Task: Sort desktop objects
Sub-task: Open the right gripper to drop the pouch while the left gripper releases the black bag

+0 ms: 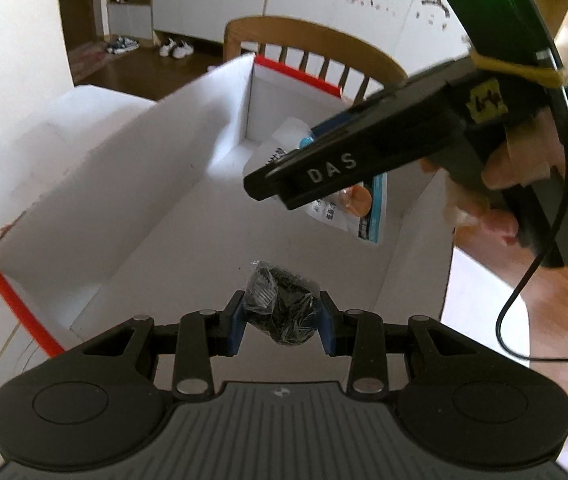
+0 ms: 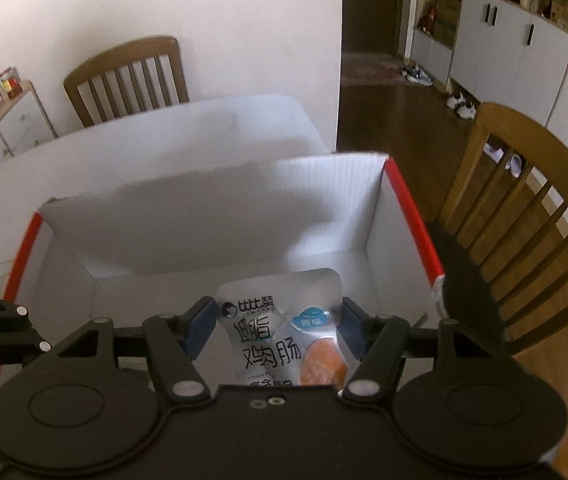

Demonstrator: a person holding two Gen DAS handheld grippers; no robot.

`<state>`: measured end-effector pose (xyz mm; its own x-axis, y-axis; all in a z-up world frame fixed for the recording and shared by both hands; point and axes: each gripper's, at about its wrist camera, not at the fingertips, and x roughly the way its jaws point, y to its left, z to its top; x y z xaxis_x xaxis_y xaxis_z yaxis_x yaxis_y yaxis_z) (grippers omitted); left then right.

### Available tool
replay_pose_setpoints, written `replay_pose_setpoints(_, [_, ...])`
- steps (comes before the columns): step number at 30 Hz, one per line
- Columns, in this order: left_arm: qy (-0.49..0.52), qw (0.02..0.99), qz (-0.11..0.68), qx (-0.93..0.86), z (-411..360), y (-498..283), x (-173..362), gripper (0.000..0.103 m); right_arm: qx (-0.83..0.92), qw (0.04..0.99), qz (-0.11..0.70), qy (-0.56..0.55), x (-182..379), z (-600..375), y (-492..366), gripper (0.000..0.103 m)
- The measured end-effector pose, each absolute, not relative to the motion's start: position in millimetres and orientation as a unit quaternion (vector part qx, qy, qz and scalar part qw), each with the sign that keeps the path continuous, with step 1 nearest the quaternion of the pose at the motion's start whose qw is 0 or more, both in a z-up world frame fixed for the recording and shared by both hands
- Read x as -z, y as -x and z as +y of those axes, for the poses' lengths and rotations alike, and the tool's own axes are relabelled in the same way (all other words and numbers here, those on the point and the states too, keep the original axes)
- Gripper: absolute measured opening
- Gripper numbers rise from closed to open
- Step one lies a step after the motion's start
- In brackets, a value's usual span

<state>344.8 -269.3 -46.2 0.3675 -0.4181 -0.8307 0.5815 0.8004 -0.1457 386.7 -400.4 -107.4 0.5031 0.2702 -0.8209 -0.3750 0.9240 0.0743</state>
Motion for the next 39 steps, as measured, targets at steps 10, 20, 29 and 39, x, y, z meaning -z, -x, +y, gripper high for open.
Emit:
replay_pose_setpoints(10, [-0.105, 0.797, 0.509, 0.309, -277, -355, 64, 0.035, -0.19, 0.832, 0.515, 0.074, 129, -392, -405, 0.066])
replay_pose_setpoints(20, [-0.112, 0.777, 0.534, 0.314, -278, -359, 68, 0.035, -0.18, 0.806, 0.559, 0.073, 141, -390, -416, 0.066])
replay_pose_setpoints(29, [-0.133, 0.757, 0.556, 0.315, -284, -357, 72, 0.035, -0.175, 0.797, 0.574, 0.069, 143, -392, -425, 0.066])
replay_pose_setpoints(39, [-0.147, 0.762, 0.55, 0.308, -282, -347, 71, 0.048, -0.176, 0.794, 0.577, 0.069, 145, -394, -427, 0.068])
